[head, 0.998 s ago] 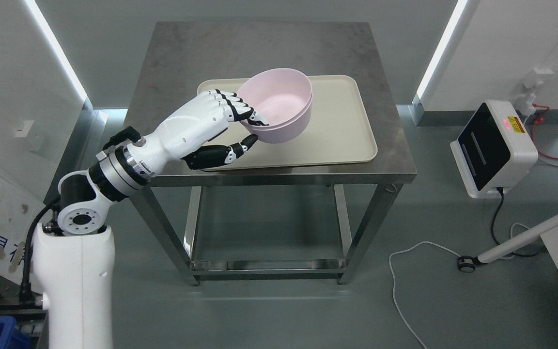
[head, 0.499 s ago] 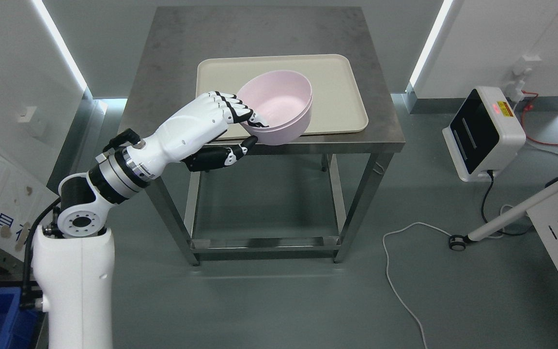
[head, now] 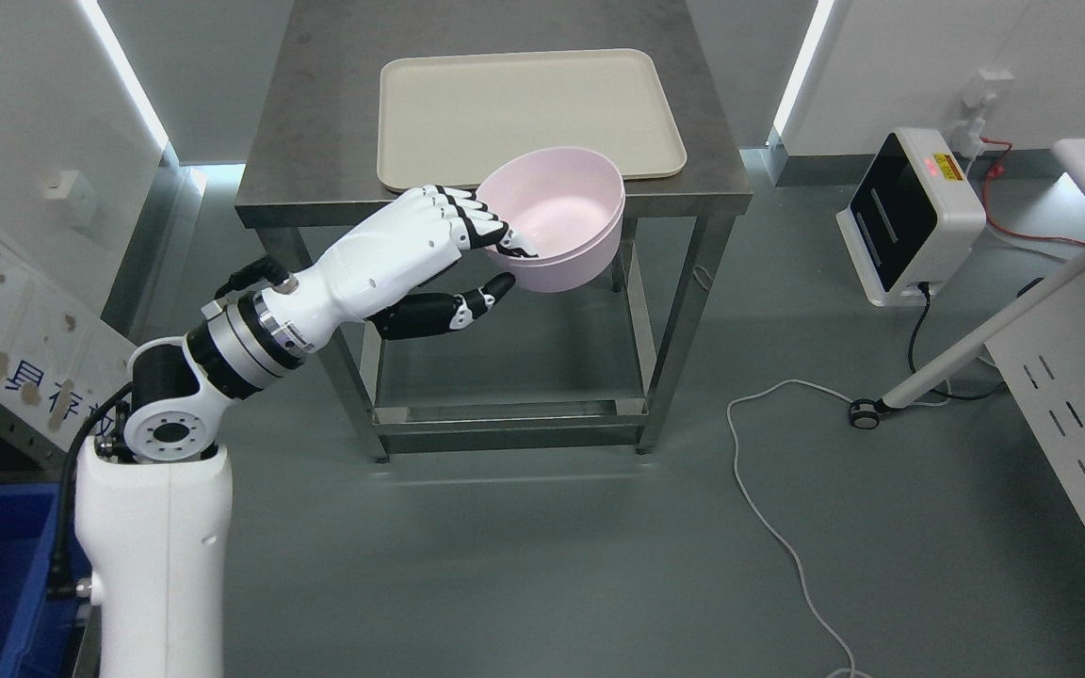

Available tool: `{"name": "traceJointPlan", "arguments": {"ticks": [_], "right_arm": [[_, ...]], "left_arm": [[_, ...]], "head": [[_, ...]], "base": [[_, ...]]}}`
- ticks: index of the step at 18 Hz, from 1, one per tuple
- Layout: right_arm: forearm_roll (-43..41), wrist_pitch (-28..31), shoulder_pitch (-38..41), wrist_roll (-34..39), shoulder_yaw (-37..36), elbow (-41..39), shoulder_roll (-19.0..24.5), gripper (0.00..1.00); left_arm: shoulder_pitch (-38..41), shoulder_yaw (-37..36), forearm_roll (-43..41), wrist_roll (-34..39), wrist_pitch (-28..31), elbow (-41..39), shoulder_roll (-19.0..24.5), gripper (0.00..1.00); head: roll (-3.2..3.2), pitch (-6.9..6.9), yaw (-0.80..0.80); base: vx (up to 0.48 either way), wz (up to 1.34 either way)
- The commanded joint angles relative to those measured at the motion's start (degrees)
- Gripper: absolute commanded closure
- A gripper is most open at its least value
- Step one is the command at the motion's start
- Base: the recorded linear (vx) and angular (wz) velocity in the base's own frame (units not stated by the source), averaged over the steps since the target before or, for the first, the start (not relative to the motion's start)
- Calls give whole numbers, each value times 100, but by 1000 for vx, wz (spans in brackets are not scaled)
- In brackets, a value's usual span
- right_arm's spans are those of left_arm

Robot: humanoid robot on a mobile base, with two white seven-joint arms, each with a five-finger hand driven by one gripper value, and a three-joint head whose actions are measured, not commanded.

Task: Stack pink IKEA bowls on left shelf middle
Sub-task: 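Turn toward the blue bin shelf holding the bowls in the left hand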

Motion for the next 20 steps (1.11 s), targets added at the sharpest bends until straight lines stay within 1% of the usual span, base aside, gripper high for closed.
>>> {"name": "traceJointPlan", "arguments": {"ticks": [1,5,8,12,18,20], "right_arm": [[0,4,166,3,-70,-193,-100,0],[0,4,166,3,-62,-193,-100,0],[0,-4,166,3,-62,-193,-100,0],[0,-4,166,3,-62,-193,-100,0],[0,4,166,3,-70,-193,-100,0],[0,-4,166,3,-62,-193,-100,0]], "left_arm": [[141,-94,110,12,3,9,100,96],[133,-50,321,12,3,9,100,95],[133,178,409,12,3,9,100,95],[141,152,445,12,3,9,100,95],[141,204,445,39,3,9,100,94],[168,371,445,39,3,9,100,94]], "head": [[0,0,0],[0,0,0],[0,0,0],[0,0,0],[0,0,0],[0,0,0]], "base": [[-262,185],[-248,256],[-243,218],[-272,80],[-253,-164],[-250,-305]]}}
